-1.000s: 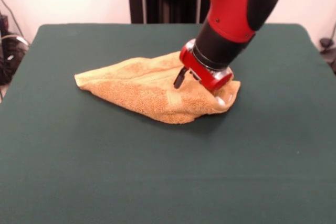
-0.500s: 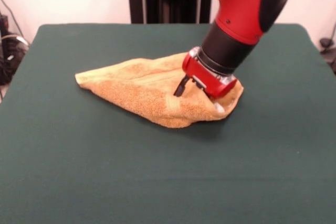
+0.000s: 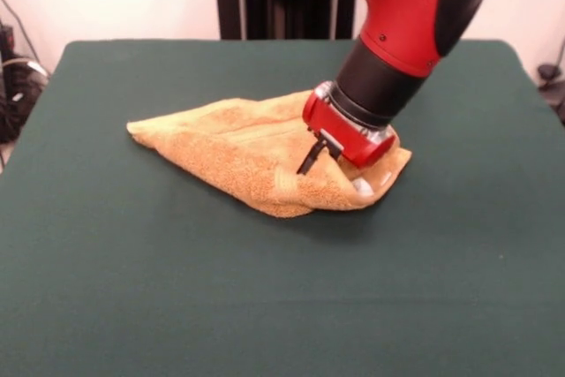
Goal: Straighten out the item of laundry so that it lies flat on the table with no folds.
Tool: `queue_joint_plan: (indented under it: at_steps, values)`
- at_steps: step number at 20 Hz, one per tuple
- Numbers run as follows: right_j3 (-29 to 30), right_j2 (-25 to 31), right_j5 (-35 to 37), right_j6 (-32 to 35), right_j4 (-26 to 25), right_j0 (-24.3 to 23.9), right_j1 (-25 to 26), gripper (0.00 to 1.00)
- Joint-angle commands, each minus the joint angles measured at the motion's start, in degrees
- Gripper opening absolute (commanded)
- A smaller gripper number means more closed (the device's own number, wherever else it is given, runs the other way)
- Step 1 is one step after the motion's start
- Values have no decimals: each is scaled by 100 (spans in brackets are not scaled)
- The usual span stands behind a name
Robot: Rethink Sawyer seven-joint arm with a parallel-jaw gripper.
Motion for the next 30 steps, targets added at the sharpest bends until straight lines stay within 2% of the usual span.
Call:
queue_joint_plan:
  at_steps: [1, 4, 6, 9, 13, 18, 20, 22, 23, 25, 27, 29, 30]
  values:
    - [-76, 171, 187, 853, -22, -13, 77, 0]
    - [17, 73, 765, 761, -45, -1, -293, 0]
    - [-185, -16, 1618, 418, -189, -90, -584, 0]
    - [-703, 143, 2916, -310, -456, -453, -889, 0]
    - [-1414, 851, 3874, -1184, -702, -1111, -906, 0]
    - [-2214, 2476, 5010, -2835, -844, -2097, -561, 0]
    - [-2507, 2775, 4977, -3129, -934, -2264, -361, 0]
    - [-2568, 3057, 4639, -3266, -972, -2396, -235, 0]
    - [-2527, 3196, 4285, -3300, -974, -2461, -186, 0]
    - [-2140, 3529, 2878, -3238, -955, -2606, -207, 0]
    - [-1928, 3693, 1927, -3082, -1123, -2676, -209, 0]
    - [-1970, 3707, 1791, -3047, -1313, -2677, -160, 0]
    - [-2035, 3720, 1957, -3094, -1369, -2685, -124, 0]
